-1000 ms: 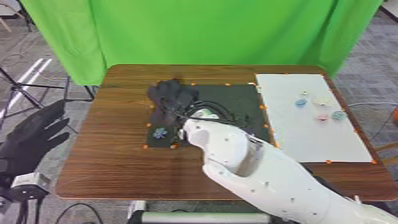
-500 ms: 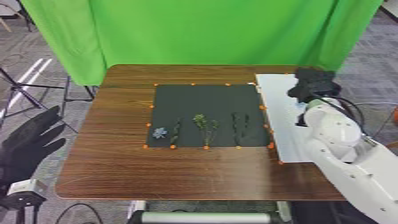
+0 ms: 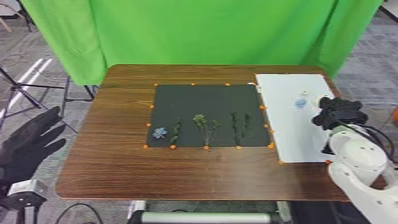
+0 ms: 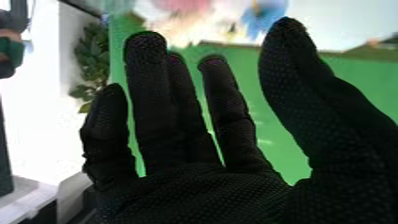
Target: Arrange flowers
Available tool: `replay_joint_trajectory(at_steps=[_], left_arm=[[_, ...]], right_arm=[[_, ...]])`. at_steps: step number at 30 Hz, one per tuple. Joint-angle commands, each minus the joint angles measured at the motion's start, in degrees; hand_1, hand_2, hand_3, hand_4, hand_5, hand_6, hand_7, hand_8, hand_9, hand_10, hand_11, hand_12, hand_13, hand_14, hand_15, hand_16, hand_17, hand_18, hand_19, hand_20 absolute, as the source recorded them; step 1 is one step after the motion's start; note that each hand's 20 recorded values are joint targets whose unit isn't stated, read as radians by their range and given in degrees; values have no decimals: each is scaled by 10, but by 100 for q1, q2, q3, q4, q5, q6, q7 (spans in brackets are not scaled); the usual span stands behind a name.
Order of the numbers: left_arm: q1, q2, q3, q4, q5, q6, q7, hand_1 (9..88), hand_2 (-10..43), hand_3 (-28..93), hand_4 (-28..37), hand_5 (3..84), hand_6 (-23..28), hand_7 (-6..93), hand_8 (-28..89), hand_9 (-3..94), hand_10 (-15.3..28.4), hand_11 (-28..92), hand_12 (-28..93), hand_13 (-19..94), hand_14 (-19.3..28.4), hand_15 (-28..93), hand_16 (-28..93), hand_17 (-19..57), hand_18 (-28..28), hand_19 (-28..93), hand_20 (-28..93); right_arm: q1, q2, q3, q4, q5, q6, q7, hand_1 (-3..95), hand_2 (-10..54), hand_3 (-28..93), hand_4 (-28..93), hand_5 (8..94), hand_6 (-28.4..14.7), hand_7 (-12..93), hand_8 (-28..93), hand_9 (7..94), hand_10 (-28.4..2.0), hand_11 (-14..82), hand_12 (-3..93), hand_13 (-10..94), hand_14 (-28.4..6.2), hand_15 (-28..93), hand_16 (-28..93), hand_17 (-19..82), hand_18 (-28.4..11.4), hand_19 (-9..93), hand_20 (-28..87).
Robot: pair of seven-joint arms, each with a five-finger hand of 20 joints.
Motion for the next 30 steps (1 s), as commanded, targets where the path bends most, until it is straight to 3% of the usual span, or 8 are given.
replay_joint_trajectory(at_steps=[1,9,16,18,19,21,23,30], left_arm=[[18,32,13,2,22,-15,-28,249,-67,673,-270,203,4,165,-85,152,77,55,242,110,104,74,117,-133,175,316,100],[20,31,25,11,25,-20,-35,249,-68,674,-268,203,4,165,-85,152,77,55,242,110,104,75,116,-134,175,316,101],[18,15,38,13,21,-9,-27,250,-68,675,-269,203,4,165,-86,152,77,56,241,110,104,75,116,-134,175,316,100],[29,4,34,6,19,-1,-42,250,-68,675,-269,203,4,165,-86,152,77,55,241,110,104,74,116,-134,175,316,100],[34,0,36,5,19,1,-34,250,-67,675,-270,203,4,165,-86,152,77,54,241,110,104,74,116,-134,175,317,100],[31,-1,36,8,20,-7,-48,250,-67,675,-270,203,4,165,-85,152,77,55,241,110,104,74,116,-134,176,317,100],[34,-9,27,-2,18,0,-46,250,-67,675,-270,203,5,165,-86,152,77,55,241,110,104,75,116,-134,176,318,101],[73,-22,-20,-54,31,10,-16,250,-66,675,-269,203,4,166,-86,152,77,56,241,110,104,74,116,-134,175,317,100]], right_arm=[[218,156,-463,547,-451,570,167,320,-95,883,-282,337,-34,374,-152,390,-149,329,278,503,-71,599,214,181,-198,765,536],[504,172,-819,852,-572,850,147,319,-95,883,-283,332,-35,387,-158,354,-154,402,313,498,-81,715,255,191,-198,792,552],[683,135,-1024,1136,-413,913,-109,372,-95,869,-282,452,-15,427,-180,503,-124,470,287,622,-45,686,317,245,-197,805,550],[702,107,-1045,1202,-433,963,-205,399,-95,845,-283,486,-6,440,-157,558,-103,411,346,648,-30,647,361,254,-194,803,548],[756,103,-1123,1241,-459,1026,-151,435,-95,814,-282,512,0,470,-55,619,-83,339,415,674,-17,617,388,262,-191,801,546],[734,98,-1119,1277,-455,1230,-253,496,-95,796,-281,577,17,521,4,719,-64,270,493,732,7,562,429,282,-186,798,542],[669,93,-1063,1227,-507,1342,-314,527,-95,800,-282,638,24,529,23,784,-56,248,520,776,13,544,438,304,-187,802,542],[867,9,-1089,530,-390,1898,-659,518,-95,851,-275,717,15,500,-8,843,-57,229,533,815,20,556,451,331,-196,808,556]])
